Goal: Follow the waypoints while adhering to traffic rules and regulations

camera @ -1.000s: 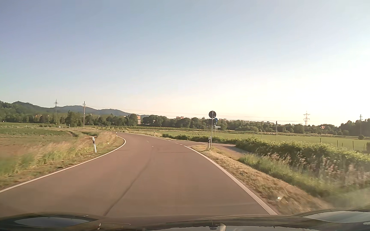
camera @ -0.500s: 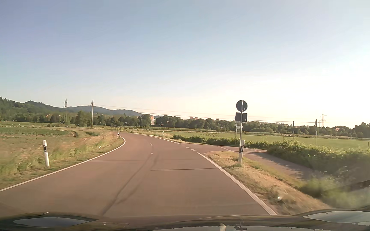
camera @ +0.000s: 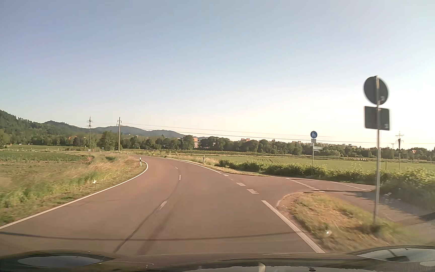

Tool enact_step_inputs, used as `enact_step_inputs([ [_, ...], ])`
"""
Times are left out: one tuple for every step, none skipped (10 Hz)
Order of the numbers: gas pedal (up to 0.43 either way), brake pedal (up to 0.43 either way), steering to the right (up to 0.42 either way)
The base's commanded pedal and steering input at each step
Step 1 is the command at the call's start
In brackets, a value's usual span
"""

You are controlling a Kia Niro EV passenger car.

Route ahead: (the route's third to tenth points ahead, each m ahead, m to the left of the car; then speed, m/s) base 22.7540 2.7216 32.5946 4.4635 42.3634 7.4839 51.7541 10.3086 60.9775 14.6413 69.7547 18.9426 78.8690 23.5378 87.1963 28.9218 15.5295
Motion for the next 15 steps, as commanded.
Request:
enact_step_inputs([
  [0.13,0.0,-0.039],
  [0.13,0.0,-0.039],
  [0.13,0.0,-0.039],
  [0.13,0.0,-0.039],
  [0.13,0.0,-0.039],
  [0.13,0.0,-0.039],
  [0.13,0.0,-0.039],
  [0.13,0.0,-0.038],
  [0.13,0.0,-0.037],
  [0.13,0.0,-0.036],
  [0.13,0.0,-0.036],
  [0.13,0.0,-0.036],
  [0.13,0.0,-0.036],
  [0.13,0.0,-0.036],
  [0.13,0.0,-0.036],
])
